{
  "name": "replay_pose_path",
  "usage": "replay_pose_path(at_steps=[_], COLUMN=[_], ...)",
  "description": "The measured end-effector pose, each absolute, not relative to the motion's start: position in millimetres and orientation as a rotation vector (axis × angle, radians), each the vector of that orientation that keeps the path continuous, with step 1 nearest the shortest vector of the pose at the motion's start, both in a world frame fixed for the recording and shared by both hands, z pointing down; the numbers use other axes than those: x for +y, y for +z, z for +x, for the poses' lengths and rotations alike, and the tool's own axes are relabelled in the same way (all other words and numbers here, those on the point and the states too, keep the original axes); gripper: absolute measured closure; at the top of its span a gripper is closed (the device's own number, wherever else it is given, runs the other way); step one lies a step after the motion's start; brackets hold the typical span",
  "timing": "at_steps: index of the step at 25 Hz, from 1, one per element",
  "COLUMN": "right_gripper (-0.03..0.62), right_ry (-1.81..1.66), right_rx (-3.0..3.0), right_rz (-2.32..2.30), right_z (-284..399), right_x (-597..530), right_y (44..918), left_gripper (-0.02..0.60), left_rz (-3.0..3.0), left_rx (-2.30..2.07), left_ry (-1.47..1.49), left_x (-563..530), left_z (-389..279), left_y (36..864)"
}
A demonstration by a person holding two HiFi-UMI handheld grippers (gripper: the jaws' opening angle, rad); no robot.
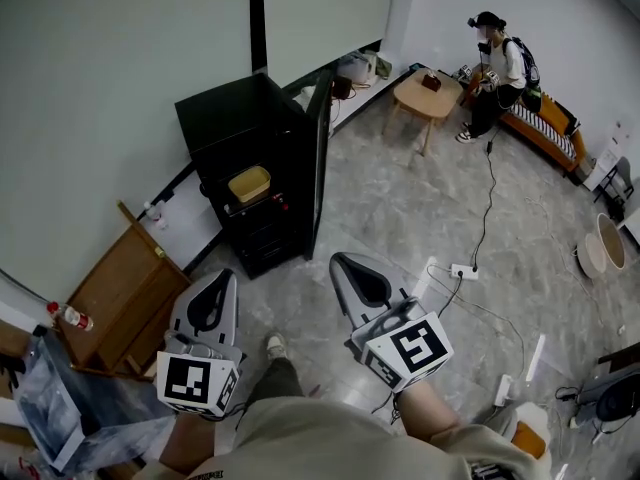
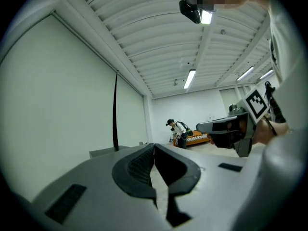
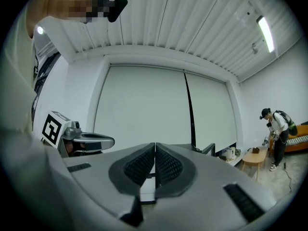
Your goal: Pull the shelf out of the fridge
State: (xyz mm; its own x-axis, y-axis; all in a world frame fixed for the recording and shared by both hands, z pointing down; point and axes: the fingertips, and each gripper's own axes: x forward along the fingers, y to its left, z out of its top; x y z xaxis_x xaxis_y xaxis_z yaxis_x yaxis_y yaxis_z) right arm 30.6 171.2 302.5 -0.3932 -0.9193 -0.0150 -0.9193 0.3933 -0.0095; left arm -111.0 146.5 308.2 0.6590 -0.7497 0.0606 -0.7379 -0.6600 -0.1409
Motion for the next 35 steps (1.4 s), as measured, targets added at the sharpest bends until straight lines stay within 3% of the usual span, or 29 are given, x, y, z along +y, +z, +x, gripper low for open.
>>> replay_pose_path(at_steps=[19, 35], right_gripper=[0.597, 0.597], right_ry=[-0.139, -0.311], right_rx=[2.612, 2.518], right_rz=[-1.838, -1.722], right_z=[-15.8, -33.5], right_x=[-58.7, -169.0], right_y=[331.9, 368.2], left_gripper=[0.574, 0.574], left_rz=[-2.853, -2.871], left_rx=[1.182, 1.289], left_ry=[-0.267, -0.183], left_x=[-88.2, -190.2], left_z=[-148.1, -165.6], left_y=[340.6, 361.3])
